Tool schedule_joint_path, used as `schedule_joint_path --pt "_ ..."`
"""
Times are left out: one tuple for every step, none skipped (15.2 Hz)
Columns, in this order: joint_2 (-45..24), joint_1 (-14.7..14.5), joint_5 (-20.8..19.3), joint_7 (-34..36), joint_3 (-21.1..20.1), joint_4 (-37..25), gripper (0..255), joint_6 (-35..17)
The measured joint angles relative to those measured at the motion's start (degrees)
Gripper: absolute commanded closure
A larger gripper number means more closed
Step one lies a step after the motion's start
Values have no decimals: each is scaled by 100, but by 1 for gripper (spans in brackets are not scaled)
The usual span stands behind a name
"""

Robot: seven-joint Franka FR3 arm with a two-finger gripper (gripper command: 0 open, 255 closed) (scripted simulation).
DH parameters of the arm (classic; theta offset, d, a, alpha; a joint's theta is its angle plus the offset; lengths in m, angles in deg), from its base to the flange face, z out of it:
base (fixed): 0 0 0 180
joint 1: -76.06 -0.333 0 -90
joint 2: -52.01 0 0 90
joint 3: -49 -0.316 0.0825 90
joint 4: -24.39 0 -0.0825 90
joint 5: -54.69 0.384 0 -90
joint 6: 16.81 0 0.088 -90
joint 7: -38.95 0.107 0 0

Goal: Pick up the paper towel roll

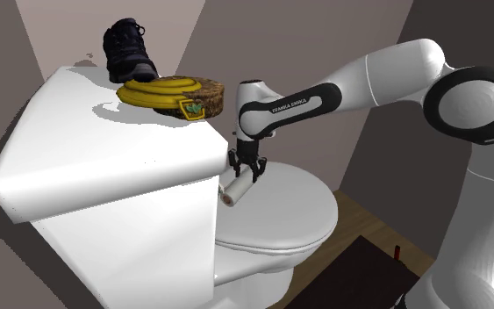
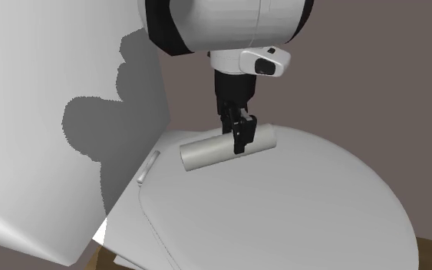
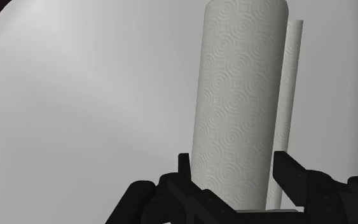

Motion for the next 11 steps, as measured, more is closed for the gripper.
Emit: schedule_joint_path --pt "23 -2 9 -1 -5 -33 255 55" --pt "39 -3 18 -8 -9 -92 255 129" --pt "69 1 32 -18 -13 -130 255 195" --pt "91 1 43 -26 -16 -188 255 274" --pt "141 9 61 -39 -20 -196 255 329" --pt "175 14 75 -54 -22 -246 255 410" --pt "202 21 85 -68 -23 -278 255 466" --pt "217 20 93 -73 -26 -339 255 542" --pt "232 22 100 -81 -27 -395 255 612" --pt "259 21 111 -83 -31 -421 255 665" --pt "291 23 123 -91 -35 -463 255 737"
